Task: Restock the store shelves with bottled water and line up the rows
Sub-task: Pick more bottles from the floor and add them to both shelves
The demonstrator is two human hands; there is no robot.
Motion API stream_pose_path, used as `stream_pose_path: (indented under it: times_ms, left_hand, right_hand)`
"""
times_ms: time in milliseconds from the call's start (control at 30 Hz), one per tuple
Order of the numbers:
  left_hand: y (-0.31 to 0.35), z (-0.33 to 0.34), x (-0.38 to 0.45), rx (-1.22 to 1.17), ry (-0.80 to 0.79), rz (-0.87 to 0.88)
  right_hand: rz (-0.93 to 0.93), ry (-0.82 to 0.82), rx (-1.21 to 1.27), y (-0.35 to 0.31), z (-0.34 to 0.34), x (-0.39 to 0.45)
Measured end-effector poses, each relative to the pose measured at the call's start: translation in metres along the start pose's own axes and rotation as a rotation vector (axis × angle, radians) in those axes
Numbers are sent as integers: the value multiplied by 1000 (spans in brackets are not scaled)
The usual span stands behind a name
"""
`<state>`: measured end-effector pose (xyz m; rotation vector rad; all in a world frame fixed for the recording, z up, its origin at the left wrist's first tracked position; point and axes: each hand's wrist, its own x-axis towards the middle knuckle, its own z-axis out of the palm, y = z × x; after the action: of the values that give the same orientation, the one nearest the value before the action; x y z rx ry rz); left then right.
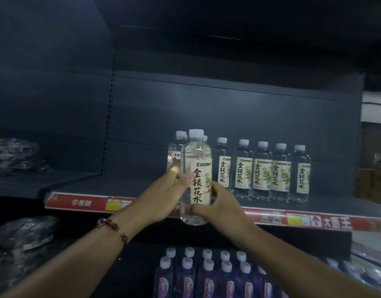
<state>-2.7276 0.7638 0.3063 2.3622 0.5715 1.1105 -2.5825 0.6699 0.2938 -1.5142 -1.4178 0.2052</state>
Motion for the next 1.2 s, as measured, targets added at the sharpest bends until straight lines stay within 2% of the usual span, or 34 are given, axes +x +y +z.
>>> stream_pose_path:
  times_ms: [133, 233, 333, 767, 933, 1067, 1200]
  left_hand:
    - [-45, 12, 3, 673, 53, 141]
    - [-76, 23, 3, 823, -9, 146]
    - [-90, 28, 2, 905, 12, 177]
    - [-108, 38, 3, 949, 124, 199]
    - [-105, 39, 1, 920, 113, 181]
    - [-102, 42, -3, 905, 85, 173]
    - [-93, 50, -17, 960, 17, 108]
  right_hand:
    - [51, 97, -25, 16, -14, 19]
    - [101, 137, -71, 24, -15, 42]
    - [134, 179, -60, 32, -10, 65]
    - [142, 209, -149, 57, 21, 104]
    - [149, 219, -185, 58, 25, 106]
    - [107, 174, -352, 60, 24, 89]
    - [-113, 65, -784, 66, 9, 35]
